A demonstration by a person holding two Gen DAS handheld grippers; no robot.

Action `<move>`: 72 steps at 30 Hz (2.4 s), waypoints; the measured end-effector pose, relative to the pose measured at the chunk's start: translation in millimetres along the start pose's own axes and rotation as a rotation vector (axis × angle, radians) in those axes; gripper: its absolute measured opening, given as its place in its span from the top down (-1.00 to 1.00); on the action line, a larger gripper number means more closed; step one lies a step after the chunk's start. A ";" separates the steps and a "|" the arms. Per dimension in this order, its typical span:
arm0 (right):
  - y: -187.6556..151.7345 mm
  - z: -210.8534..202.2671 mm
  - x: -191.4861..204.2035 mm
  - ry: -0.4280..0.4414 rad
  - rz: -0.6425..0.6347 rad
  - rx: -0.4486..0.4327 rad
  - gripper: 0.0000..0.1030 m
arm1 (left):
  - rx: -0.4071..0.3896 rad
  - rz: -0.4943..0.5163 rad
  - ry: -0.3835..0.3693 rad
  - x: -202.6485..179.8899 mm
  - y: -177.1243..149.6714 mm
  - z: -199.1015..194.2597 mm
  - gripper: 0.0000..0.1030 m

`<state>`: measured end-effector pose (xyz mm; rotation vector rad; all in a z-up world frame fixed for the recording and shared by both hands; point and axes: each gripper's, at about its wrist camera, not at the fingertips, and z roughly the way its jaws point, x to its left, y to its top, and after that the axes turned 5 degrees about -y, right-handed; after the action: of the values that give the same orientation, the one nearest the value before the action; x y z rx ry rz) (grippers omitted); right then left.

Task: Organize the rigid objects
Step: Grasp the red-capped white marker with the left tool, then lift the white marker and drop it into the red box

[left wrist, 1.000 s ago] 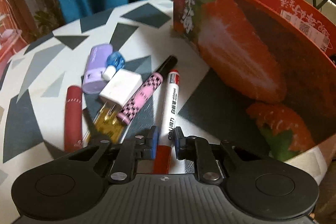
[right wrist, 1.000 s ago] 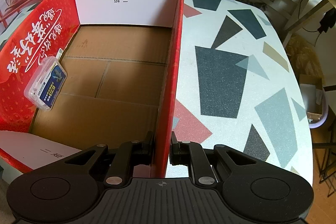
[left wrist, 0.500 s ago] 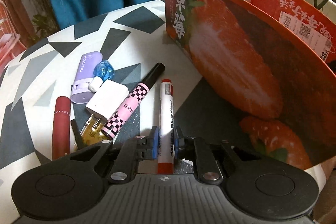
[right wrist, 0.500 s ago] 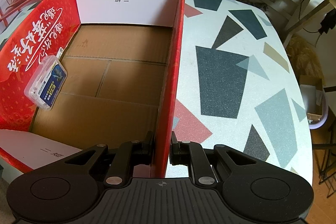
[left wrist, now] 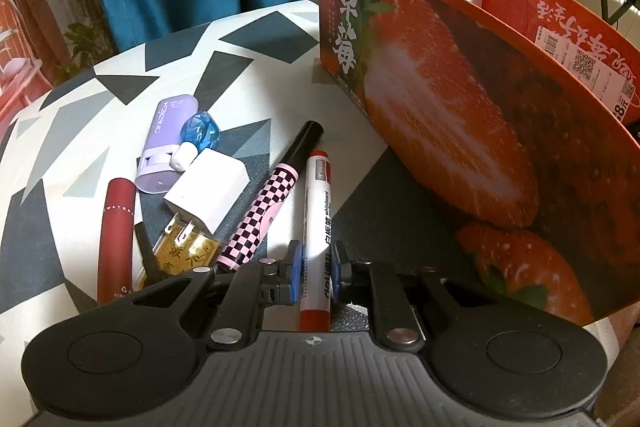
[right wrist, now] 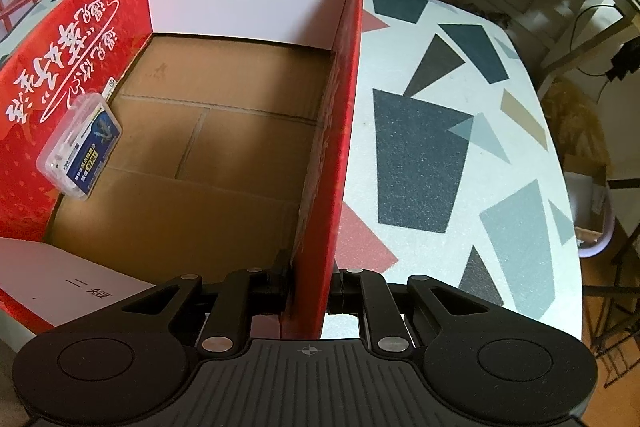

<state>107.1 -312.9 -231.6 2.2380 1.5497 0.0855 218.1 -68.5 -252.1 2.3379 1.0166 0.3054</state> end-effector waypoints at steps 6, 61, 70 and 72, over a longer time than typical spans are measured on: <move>0.4 0.1 2.5 -0.007 -0.010 0.001 0.74 | 0.000 -0.001 0.000 0.0 0.4 0.1 0.68; 0.3 0.1 3.7 -0.005 -0.027 0.000 0.72 | -0.179 -0.074 -0.179 -49.5 117.7 -39.4 0.70; 0.4 0.1 3.8 -0.005 -0.027 0.000 0.72 | -0.137 -0.080 -0.211 -49.2 118.3 -23.2 0.69; 0.4 0.1 3.8 -0.005 -0.027 0.001 0.72 | -0.143 -0.080 -0.228 -47.7 117.4 -23.2 0.69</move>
<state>108.9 -309.6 -232.2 2.2157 1.5764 0.0716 246.1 -158.5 -164.3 2.1412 0.9411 0.0745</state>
